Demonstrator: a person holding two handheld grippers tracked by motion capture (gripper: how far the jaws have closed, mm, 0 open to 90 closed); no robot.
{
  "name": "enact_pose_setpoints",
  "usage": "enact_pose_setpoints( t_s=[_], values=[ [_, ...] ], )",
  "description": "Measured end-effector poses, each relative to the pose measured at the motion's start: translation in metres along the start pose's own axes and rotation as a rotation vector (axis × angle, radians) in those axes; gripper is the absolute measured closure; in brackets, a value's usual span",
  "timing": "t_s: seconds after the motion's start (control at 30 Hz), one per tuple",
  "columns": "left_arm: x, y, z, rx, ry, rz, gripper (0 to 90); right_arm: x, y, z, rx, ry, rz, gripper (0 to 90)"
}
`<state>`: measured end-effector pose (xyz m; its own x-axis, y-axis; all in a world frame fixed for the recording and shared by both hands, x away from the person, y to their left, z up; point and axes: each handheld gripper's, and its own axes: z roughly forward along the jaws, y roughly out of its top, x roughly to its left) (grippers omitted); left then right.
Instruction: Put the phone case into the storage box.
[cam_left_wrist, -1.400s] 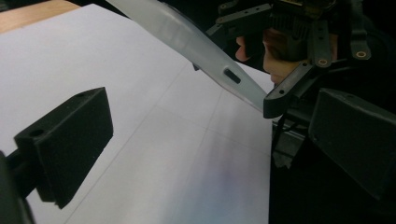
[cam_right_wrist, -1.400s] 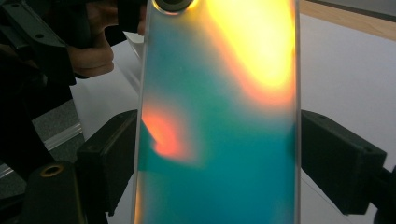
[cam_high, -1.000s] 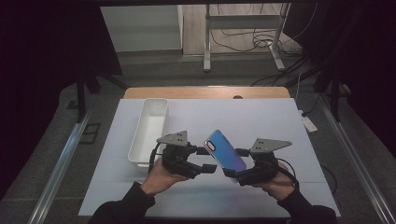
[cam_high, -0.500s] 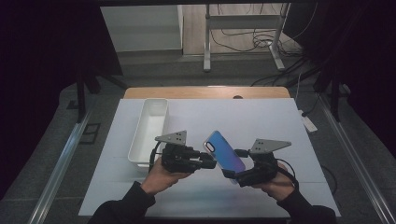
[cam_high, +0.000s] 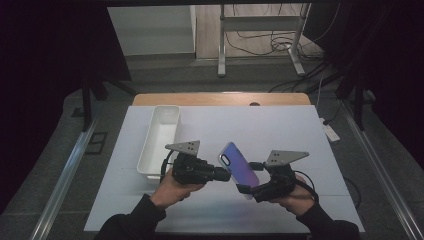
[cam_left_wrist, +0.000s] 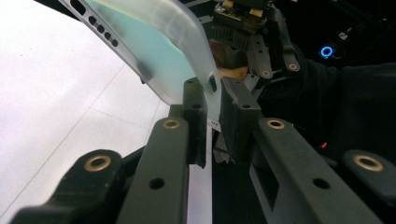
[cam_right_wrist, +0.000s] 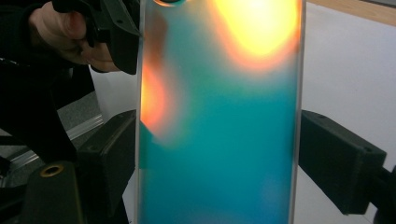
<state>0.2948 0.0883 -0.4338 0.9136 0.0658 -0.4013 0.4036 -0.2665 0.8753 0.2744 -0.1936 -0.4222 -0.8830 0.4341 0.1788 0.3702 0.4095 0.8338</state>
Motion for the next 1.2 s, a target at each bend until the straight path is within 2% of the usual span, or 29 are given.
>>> enact_pose_setpoints(
  t_s=[0.07, 0.1, 0.17, 0.2, 0.23, 0.3, 0.33, 0.37, 0.43, 0.57, 0.77, 0.9, 1.2],
  values=[
    [0.0, 0.0, 0.0, 0.005, -0.016, 0.001, 82.7, 0.0, 0.0, 0.001, 0.004, 0.003, -0.004, 16.8],
    [0.0, 0.0, 0.001, 0.016, -0.028, 0.015, 84.0, 0.0, -0.001, 0.002, 0.015, 0.013, -0.007, 16.8],
    [-0.001, 0.0, 0.002, 0.022, -0.028, 0.021, 84.7, 0.0, -0.001, 0.003, 0.024, 0.015, -0.01, 16.8],
    [-0.002, 0.0, 0.004, 0.041, -0.032, 0.039, 85.2, 0.001, -0.002, 0.005, 0.039, 0.015, -0.024, 16.7],
    [-0.002, 0.0, 0.004, 0.041, -0.032, 0.039, 85.5, 0.001, -0.003, 0.007, 0.044, 0.018, -0.032, 16.6],
    [-0.004, 0.0, 0.006, 0.054, -0.033, 0.06, 85.9, 0.001, -0.004, 0.008, 0.055, 0.027, -0.031, 16.6],
    [-0.006, 0.001, 0.006, 0.056, -0.031, 0.074, 86.9, 0.0, -0.005, 0.009, 0.062, 0.053, -0.022, 16.4],
    [-0.006, 0.001, 0.006, 0.056, -0.031, 0.074, 87.6, 0.0, -0.005, 0.009, 0.062, 0.053, -0.022, 16.4],
    [-0.008, 0.002, 0.007, 0.065, 0.001, 0.087, 88.4, -0.001, -0.005, 0.01, 0.063, 0.074, -0.014, 18.4],
    [-0.008, 0.001, 0.006, 0.07, 0.031, 0.08, 88.6, -0.003, -0.006, 0.011, 0.072, 0.072, -0.011, 15.6],
    [-0.009, 0.002, 0.006, 0.084, 0.07, 0.082, 88.6, -0.005, -0.007, 0.011, 0.094, 0.042, -0.008, 14.3],
    [-0.009, 0.001, 0.005, 0.094, 0.11, 0.078, 88.5, -0.007, -0.009, 0.009, 0.104, 0.018, -0.008, 13.2],
    [-0.012, 0.002, 0.001, 0.091, 0.186, 0.079, 88.4, -0.008, -0.013, 0.008, 0.136, -0.019, -0.019, 7.9]
  ],
)
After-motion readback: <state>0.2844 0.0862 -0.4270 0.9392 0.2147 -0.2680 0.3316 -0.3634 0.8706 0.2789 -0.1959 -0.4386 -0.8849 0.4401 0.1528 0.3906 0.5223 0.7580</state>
